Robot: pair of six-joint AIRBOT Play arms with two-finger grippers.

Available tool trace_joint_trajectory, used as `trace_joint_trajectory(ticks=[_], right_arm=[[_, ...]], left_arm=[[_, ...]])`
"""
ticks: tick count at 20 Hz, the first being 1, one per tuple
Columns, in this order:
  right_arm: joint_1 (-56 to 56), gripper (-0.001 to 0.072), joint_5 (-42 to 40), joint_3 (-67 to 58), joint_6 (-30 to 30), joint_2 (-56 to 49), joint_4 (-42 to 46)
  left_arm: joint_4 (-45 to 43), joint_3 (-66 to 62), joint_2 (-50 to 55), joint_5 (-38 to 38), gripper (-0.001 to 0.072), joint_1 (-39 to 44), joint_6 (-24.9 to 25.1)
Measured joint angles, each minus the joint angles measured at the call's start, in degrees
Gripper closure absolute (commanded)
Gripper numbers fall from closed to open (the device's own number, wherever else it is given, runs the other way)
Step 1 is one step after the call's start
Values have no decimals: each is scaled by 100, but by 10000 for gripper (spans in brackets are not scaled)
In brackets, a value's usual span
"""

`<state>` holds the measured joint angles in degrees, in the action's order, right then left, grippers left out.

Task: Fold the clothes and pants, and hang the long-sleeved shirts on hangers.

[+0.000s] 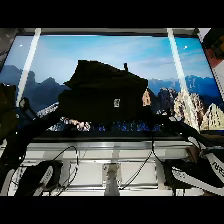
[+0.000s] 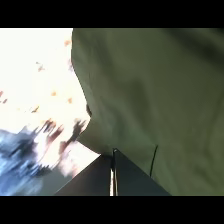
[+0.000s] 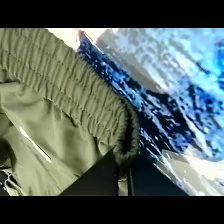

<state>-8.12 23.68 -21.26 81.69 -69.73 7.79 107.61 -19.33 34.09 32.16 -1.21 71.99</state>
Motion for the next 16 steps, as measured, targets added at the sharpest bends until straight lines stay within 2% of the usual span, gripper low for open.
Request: trace_joint_trajectory(ticks=[3, 7, 12, 16], right_arm=[[-4, 699, 33, -188, -13, 291, -66], [-9, 700, -166, -575, -17, 1049, -122], [-9, 699, -236, -1364, 4, 1469, 280], [-9, 698, -59, -1692, 354, 1528, 885]], left_arm=[[166, -24, 2, -577, 701, 4, 2], [286, -400, 262, -890, 701, 4, 365], [326, -1674, 1309, -737, 701, 221, 767], [269, -2277, 1937, -490, 703, 472, 914]])
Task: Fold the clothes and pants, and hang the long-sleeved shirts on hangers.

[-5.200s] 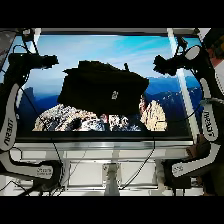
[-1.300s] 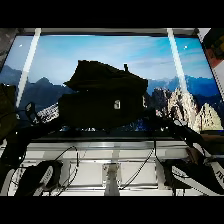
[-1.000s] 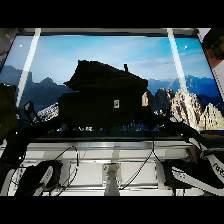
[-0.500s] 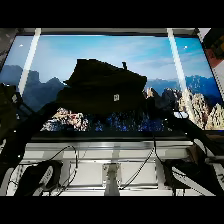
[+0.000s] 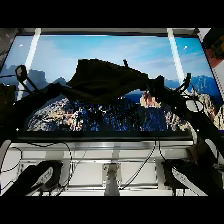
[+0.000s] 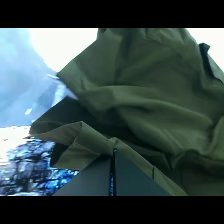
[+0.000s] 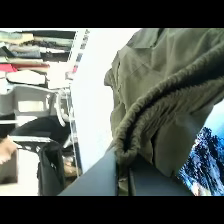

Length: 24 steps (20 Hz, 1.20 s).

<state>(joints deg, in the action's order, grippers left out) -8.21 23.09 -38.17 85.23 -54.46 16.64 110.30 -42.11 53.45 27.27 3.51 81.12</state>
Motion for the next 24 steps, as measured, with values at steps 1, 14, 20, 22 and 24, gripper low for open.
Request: trace_joint_trajectory(ticks=[1, 14, 20, 22, 24], right_arm=[[0, 698, 138, -35, 133, 11, 232], [-444, 699, 2455, 514, 3405, 1491, 3648], [-2031, 698, 2990, 699, 5849, 2100, 5066], [-2448, 698, 3034, 717, 6743, 2339, 5545], [-2693, 697, 3045, 723, 7403, 2481, 5921]], left_arm=[[-105, -63, 37, 98, 703, 33, 13], [-2044, 590, -2065, 2166, 704, 264, -918], [-2747, 680, -2868, 2920, 706, 1231, -1987], [-3027, 634, -2846, 2865, 706, 1585, -2297], [-3279, 483, -2538, 2599, 706, 1821, -2465]])
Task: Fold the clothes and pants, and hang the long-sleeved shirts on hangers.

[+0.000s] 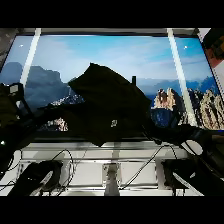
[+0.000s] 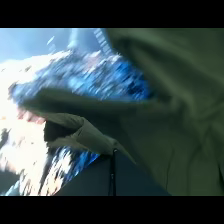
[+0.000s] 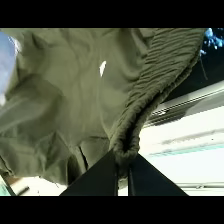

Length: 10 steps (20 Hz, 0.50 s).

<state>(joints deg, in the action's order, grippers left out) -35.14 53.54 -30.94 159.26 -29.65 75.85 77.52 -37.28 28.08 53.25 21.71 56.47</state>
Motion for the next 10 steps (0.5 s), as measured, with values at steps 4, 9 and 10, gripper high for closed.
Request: trace_joint_trajectory(ticks=[4, 9, 10], right_arm=[[-92, 698, -13, 9, 850, 33, 695], [699, 697, -376, -7, 1180, -68, 1143], [898, 698, -450, -7, 1200, -72, 1213]], left_arm=[[-634, -863, 1388, -599, 705, 184, -181], [-914, -2430, 3303, -1377, 704, 236, -216], [-931, -2723, 3611, -1506, 705, 243, -229]])
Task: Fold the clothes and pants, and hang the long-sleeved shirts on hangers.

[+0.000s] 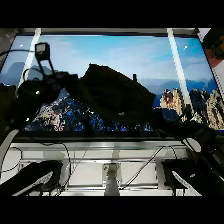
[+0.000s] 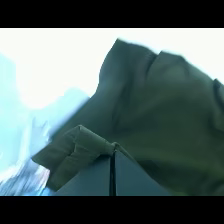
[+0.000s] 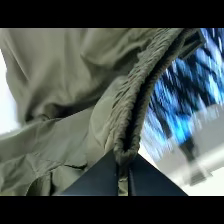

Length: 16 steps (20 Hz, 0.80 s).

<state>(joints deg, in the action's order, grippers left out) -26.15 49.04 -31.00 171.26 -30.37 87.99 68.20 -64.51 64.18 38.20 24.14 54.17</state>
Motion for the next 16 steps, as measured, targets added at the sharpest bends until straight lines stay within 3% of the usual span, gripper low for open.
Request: trace_joint_trajectory(ticks=[4, 9, 16], right_arm=[[743, 698, -413, -2, 39, -282, 131], [1016, 698, -719, -42, -22, -789, 107], [1056, 697, -326, -446, -1117, -551, 107]], left_arm=[[-26, -752, 844, -481, 705, 4, -136], [11, -1012, 1207, -551, 704, 131, -243], [-411, -831, 623, 142, 705, 251, -59]])
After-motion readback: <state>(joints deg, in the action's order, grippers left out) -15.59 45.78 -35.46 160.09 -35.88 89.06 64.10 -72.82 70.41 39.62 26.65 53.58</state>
